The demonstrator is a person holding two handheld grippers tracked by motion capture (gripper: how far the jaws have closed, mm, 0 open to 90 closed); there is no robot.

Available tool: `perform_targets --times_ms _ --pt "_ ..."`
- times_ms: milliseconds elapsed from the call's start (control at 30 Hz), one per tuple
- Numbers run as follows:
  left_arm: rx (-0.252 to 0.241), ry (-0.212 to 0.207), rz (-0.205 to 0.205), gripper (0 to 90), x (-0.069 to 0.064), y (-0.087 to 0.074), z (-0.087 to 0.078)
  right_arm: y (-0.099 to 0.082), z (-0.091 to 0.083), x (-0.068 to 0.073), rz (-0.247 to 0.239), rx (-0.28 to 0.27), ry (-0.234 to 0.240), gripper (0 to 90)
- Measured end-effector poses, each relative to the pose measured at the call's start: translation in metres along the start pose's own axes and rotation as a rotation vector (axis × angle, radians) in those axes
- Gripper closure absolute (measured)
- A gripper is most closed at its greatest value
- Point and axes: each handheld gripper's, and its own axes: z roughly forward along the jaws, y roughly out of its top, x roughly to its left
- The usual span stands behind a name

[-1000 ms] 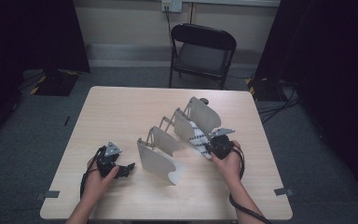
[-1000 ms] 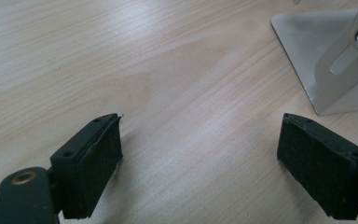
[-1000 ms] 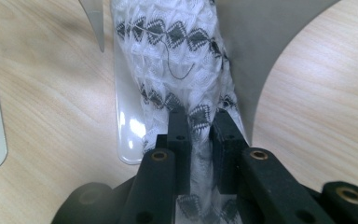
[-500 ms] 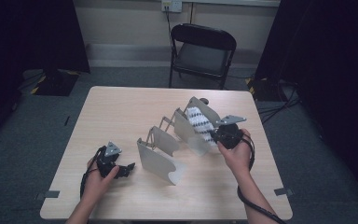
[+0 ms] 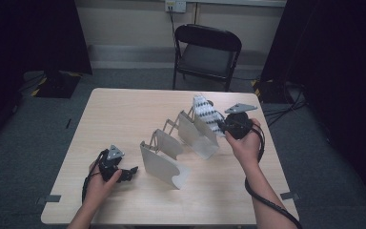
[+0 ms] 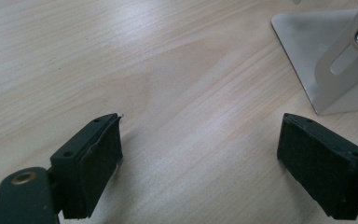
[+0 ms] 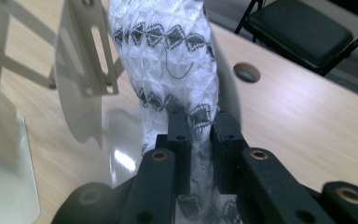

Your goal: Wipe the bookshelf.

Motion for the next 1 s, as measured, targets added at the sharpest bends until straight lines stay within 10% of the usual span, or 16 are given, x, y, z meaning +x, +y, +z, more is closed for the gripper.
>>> perform_targets --times_ms 667,1000 --pt "-0.001 -0.001 0.000 13.4 0.000 0.000 0.000 -0.080 0.055 0.006 0.055 0.148 0.042 79.9" --pt "-0.002 0.000 -0.002 13.4 0.000 0.000 0.000 -0.084 0.052 0.007 0.051 0.146 0.059 80.0"
